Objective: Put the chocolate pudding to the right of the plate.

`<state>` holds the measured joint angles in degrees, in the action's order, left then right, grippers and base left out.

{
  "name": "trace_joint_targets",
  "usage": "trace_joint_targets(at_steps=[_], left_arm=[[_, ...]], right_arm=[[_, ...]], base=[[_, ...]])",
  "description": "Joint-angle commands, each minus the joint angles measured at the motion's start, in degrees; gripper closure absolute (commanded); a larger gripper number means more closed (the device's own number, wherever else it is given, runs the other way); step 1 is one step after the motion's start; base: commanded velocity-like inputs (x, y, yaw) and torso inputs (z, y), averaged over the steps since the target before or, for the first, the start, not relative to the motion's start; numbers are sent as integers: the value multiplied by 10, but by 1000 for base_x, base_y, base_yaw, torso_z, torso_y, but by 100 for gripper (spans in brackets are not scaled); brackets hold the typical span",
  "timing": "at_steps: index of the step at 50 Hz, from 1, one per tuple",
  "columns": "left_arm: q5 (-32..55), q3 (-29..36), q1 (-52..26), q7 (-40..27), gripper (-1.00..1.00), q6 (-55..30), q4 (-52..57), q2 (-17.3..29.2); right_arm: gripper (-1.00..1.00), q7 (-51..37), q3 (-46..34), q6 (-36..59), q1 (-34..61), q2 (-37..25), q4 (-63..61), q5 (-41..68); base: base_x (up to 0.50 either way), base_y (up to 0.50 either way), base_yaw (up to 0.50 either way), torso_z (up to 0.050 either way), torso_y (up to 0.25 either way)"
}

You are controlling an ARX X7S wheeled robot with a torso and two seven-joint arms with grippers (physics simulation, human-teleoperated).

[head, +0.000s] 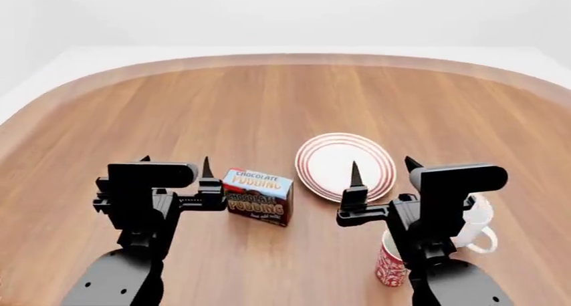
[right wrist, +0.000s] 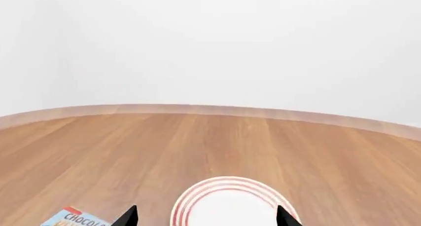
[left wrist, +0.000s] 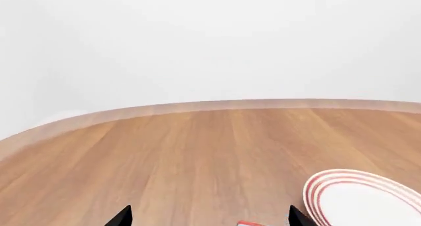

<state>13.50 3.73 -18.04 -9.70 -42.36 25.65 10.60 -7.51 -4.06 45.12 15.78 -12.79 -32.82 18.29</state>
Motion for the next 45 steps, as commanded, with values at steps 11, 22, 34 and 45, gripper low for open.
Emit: trace_joint_targets(at_steps=[11, 22, 34, 45], left_arm=[[6, 2, 1, -7, -100, 3, 2, 5], [9, 2, 0, -10, -100, 8, -2, 8], [12, 3, 2, -12, -100, 12, -4, 11], [15, 4, 3, -16, -100, 15, -6, 13]], right_arm=[[-100, -3, -5, -7, -4, -4, 5, 6], [-100, -4, -10, -9, -4, -6, 9, 7], [-100, -6, -15, -13, -4, -8, 12, 8], [-100, 0, -19, -27, -9, -12, 10, 13]], base=[[500, 0, 0, 0, 1], [500, 0, 0, 0, 1], [500, 0, 0, 0, 1], [266, 0, 0, 0, 1]])
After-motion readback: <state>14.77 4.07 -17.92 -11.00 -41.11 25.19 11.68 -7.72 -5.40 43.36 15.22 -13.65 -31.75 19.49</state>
